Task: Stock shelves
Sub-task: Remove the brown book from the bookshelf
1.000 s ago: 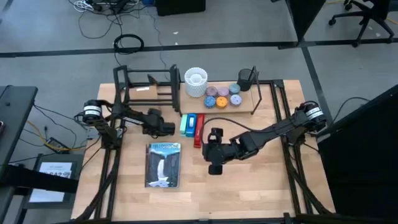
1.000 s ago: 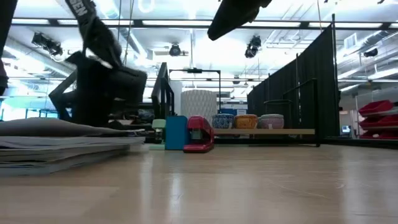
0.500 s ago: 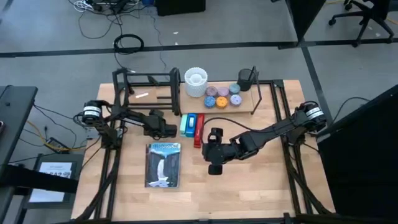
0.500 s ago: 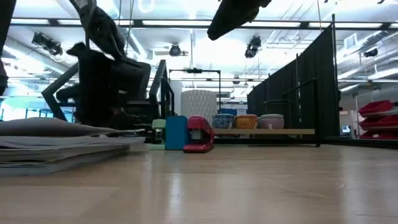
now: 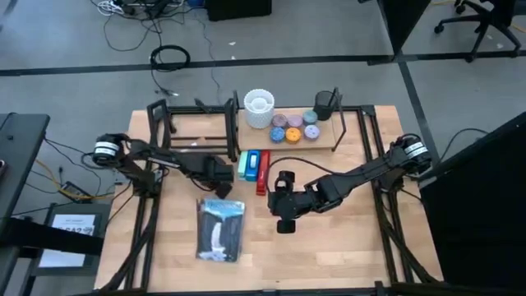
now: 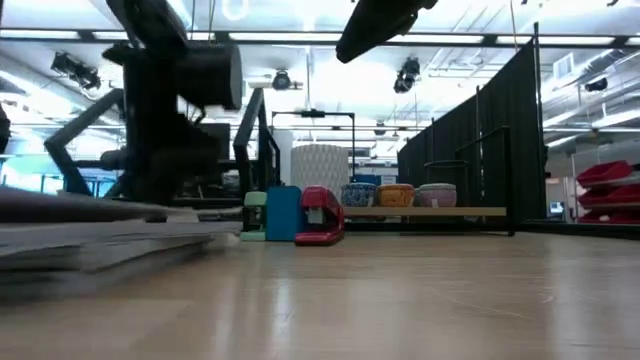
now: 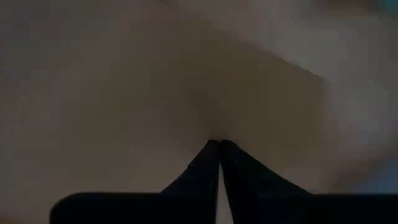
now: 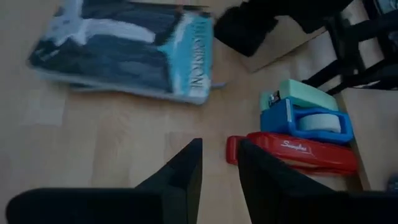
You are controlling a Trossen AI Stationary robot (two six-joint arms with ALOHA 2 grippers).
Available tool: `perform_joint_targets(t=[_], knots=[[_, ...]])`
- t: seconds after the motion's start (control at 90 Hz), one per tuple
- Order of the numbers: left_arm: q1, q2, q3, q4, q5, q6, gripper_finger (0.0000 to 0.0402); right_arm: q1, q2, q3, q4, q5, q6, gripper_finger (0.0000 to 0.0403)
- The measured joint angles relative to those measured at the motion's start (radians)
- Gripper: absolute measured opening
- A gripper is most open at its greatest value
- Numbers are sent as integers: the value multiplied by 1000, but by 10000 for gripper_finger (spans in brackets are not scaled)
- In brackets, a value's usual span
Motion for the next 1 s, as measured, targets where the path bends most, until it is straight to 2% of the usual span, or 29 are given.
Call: perform_joint_targets(t=[0.178, 0.333, 0.378, 0.678, 0.911, 1.0], knots=[[-37, -45, 31, -73, -90, 11, 0, 6, 0, 0, -1, 1, -1, 73], [-94, -55, 107, -186, -325, -37, 0, 3, 0, 0, -1, 0, -4, 73], [-98, -55, 113, -188, -365, -39, 0, 0, 0, 0, -2, 0, -9, 73], [30, -54, 23, -170, -487, 88, 0, -14, 0, 0, 0, 0, -4, 73], [153, -54, -70, 39, -518, 341, 0, -11, 0, 0, 2, 0, 1, 73], [194, -54, -83, 61, -526, 384, 0, -11, 0, 0, 1, 0, 8, 73]])
